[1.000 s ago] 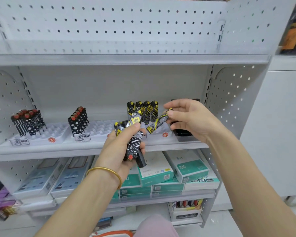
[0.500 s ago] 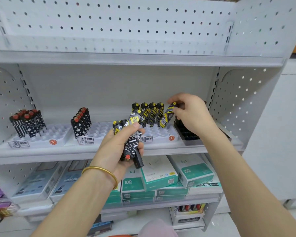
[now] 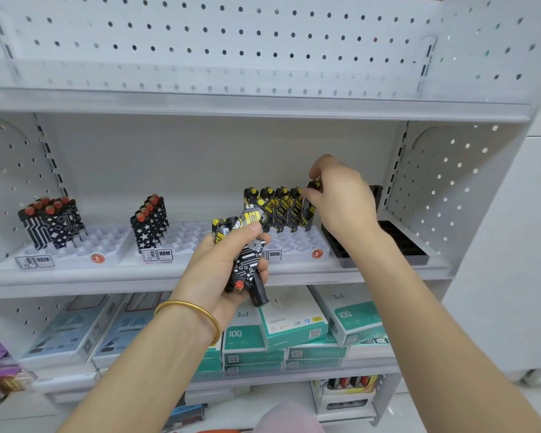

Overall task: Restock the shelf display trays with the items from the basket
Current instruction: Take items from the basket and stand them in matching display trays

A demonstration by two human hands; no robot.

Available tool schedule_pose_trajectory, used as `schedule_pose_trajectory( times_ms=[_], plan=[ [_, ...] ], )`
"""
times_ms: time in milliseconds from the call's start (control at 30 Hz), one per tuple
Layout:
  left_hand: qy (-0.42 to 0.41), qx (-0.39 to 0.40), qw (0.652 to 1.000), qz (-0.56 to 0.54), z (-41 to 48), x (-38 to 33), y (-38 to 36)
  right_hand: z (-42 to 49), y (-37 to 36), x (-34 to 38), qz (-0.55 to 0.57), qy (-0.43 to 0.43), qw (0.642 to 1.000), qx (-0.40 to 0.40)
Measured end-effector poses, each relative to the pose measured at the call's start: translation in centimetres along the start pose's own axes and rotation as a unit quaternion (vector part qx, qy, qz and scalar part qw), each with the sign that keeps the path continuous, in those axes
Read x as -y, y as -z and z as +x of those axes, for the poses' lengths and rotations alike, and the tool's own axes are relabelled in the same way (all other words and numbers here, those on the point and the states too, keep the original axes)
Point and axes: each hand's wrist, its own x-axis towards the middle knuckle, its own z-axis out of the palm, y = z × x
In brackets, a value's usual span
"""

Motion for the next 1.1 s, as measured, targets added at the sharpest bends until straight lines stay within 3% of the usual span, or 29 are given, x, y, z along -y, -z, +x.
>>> schedule_pose_trajectory(
  times_ms=[833, 933, 1033, 1100],
  plan=[
    [0.004, -0.003, 1.000, 0.001, -0.5, -0.3, 0.1, -0.2, -0.5, 0.0, -0.007, -0.012, 0.998, 0.056],
    [0.002, 0.011, 1.000, 0.011, -0.7, -0.4, 0.2, -0.8, -0.2, -0.2, -0.003, -0.012, 1.000, 0.009],
    [-0.003, 0.027, 0.999, 0.019, -0.9, -0.4, 0.4, -1.7, 0.9, -0.2, 0.057, -0.013, 0.996, -0.068],
    [-0.011, 0.042, 0.999, 0.029, -1.2, -0.2, 0.3, -2.8, 1.8, 0.5, 0.200, -0.037, 0.978, -0.038]
  ],
)
